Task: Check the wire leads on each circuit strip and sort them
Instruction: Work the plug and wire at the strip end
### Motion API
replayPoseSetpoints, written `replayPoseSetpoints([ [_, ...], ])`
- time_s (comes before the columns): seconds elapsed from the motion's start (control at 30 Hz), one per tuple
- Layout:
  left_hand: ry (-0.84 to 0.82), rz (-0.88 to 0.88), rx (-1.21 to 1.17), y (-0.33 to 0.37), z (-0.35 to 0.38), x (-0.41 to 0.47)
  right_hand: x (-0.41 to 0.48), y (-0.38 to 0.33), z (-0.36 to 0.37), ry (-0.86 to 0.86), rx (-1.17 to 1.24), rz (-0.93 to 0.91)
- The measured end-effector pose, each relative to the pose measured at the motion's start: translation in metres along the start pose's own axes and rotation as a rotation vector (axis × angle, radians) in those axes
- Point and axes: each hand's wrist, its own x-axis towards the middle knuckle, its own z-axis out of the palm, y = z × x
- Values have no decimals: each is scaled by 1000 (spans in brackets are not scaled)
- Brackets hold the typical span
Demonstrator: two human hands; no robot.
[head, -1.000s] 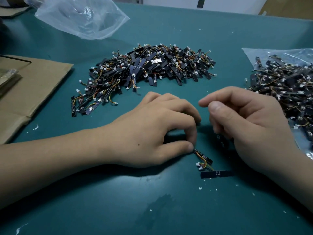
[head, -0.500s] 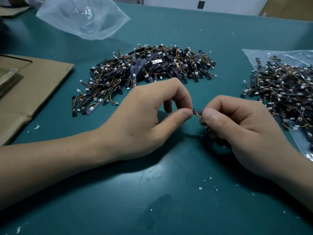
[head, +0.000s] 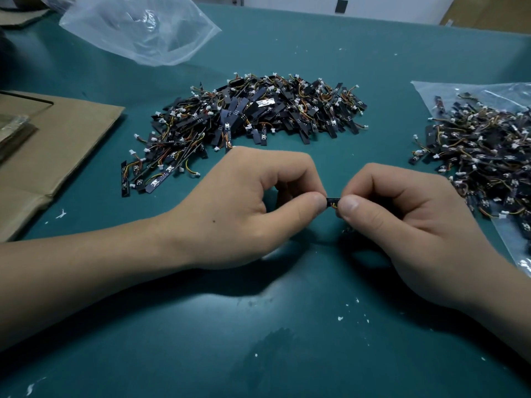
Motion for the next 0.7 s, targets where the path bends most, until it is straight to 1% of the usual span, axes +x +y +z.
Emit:
replayPoseSetpoints([
  [0.13,5,-22,21,1,2,0,0,0,-1,0,17,0],
  [0.7,30,2,28,2,1,0,-2,1,-3,-38,78,9],
])
